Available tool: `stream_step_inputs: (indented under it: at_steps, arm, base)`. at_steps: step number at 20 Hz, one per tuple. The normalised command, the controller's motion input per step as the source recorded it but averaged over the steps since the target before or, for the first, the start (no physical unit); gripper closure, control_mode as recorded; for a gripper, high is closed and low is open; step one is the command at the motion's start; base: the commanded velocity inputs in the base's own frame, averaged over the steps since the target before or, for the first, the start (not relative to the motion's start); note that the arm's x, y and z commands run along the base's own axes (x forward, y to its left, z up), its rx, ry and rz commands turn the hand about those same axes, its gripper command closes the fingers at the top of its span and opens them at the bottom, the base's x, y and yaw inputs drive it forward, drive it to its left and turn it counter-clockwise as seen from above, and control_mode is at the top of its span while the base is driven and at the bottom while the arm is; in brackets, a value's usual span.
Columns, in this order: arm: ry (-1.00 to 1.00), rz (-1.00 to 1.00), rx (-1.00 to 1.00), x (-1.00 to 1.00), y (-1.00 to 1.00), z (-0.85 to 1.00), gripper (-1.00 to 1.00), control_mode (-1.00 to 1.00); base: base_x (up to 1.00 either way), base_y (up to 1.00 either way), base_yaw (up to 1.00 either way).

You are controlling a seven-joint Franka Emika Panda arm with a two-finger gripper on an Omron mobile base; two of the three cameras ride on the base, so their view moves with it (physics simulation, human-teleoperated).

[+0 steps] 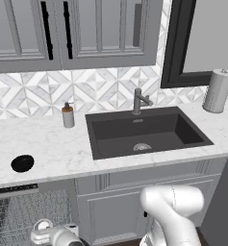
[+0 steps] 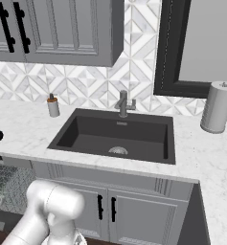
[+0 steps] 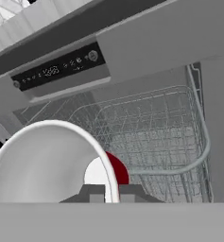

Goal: Pick up the cup and bowl from the counter, place them in the dishwasher, and close the dishwasher door.

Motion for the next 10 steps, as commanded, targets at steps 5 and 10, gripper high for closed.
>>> stream_step_inputs:
  at_steps: [5,10]
  arm:
    - [-0.21,0.00,0.00,-0.06,0.00,0.05,1.00,-1.00]
    - [0.07,0.01,0.00,0.55,0.00,0.00,1.00,-1.00]
  base:
    - [0.00,0.00,0.00]
    - [0.00,0.00,0.00]
